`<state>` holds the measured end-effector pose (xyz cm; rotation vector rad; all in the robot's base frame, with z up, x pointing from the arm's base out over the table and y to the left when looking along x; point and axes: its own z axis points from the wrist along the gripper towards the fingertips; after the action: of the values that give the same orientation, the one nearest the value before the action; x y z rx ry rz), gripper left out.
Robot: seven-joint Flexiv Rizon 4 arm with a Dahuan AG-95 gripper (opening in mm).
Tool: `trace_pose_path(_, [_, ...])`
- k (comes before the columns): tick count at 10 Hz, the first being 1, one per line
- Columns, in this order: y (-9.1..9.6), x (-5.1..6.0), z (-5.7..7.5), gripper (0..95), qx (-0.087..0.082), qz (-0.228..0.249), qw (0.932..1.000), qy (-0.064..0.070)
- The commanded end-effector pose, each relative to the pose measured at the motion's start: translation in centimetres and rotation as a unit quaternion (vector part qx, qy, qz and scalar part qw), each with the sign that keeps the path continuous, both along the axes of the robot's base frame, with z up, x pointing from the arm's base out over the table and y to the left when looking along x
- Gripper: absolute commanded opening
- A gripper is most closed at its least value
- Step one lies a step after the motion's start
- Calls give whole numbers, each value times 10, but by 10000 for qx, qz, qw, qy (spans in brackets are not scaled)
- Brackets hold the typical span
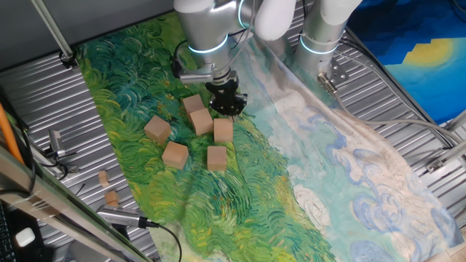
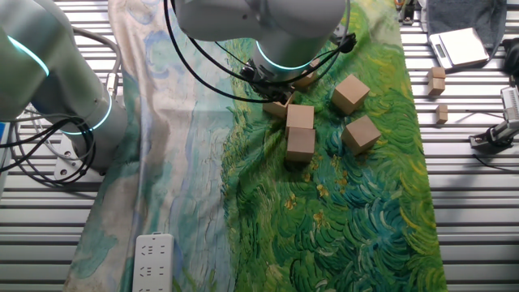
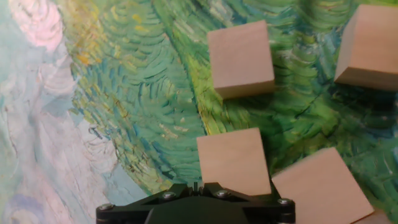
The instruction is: Stack the blocks into a pyramid shape
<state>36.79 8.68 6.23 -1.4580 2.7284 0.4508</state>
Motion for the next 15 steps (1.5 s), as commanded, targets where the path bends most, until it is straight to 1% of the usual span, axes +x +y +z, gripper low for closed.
trace_pose_path(1, [-1, 0, 0, 0, 11, -28, 10000, -29])
trace_pose_path(2, [0, 3, 1, 0, 36, -76, 9999, -59])
trace_pose_path(4, [2, 9, 3, 0, 21, -168, 9998, -111])
trace_pose_path(5, [3, 10, 4, 0, 20, -185, 9997, -131])
trace_pose_path(6, [3, 11, 4, 0, 40, -254, 9995, -183])
trace_pose_path(7, [2, 10, 4, 0, 34, -238, 9996, -179])
trace_pose_path(9, [-2, 8, 4, 0, 30, -183, 9997, -133])
trace_pose_path(10, [-7, 8, 6, 0, 32, -114, 9999, -85])
trace_pose_path(12, [-17, 6, 10, 0, 38, -27, 10000, -68])
trace_pose_path(13, [-21, 0, 8, 0, 29, -20, 10000, -90])
trace_pose_path(15, [-23, -10, 4, 0, 50, -50, 9999, -122])
